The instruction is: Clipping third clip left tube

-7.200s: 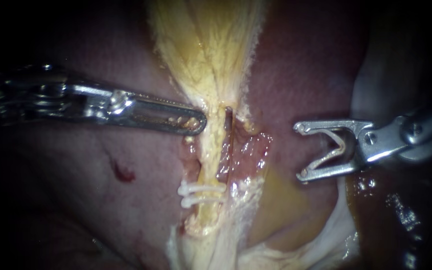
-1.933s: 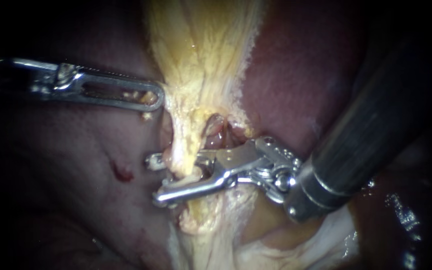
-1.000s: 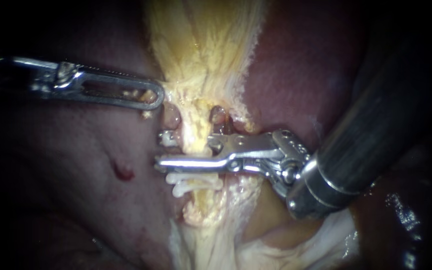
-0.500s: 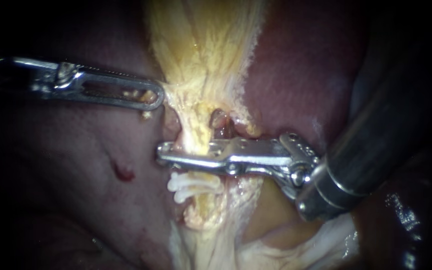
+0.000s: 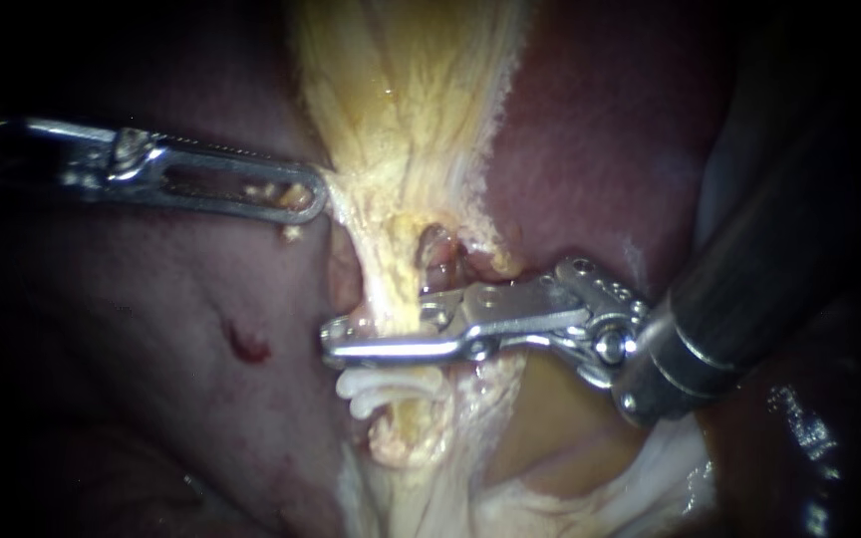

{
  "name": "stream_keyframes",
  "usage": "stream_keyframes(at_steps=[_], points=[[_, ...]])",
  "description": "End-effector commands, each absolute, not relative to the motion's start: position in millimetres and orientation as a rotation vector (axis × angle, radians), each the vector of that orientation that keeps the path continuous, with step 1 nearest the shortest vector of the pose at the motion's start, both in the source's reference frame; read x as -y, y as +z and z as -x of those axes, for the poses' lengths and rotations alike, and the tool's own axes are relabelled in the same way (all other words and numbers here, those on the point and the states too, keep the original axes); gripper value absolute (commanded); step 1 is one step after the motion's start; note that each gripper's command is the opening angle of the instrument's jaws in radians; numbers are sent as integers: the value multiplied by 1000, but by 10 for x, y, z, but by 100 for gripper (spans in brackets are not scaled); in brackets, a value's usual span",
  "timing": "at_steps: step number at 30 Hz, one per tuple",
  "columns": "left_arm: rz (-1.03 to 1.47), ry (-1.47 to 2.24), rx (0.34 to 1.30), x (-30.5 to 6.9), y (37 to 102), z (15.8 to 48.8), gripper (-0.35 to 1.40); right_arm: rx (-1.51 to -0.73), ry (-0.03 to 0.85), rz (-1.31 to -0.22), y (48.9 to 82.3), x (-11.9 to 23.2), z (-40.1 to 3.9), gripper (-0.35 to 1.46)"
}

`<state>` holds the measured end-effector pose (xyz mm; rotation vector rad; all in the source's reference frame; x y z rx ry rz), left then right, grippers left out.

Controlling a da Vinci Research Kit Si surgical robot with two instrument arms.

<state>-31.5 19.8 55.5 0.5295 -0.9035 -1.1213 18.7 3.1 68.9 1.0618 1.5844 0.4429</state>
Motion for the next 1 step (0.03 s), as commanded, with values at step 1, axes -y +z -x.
stream_keyframes(at_steps=[1], points=[[-530, -1121, 904, -198, 555, 315, -35, -1585, 444, -1061, 688, -31, -187, -35]])
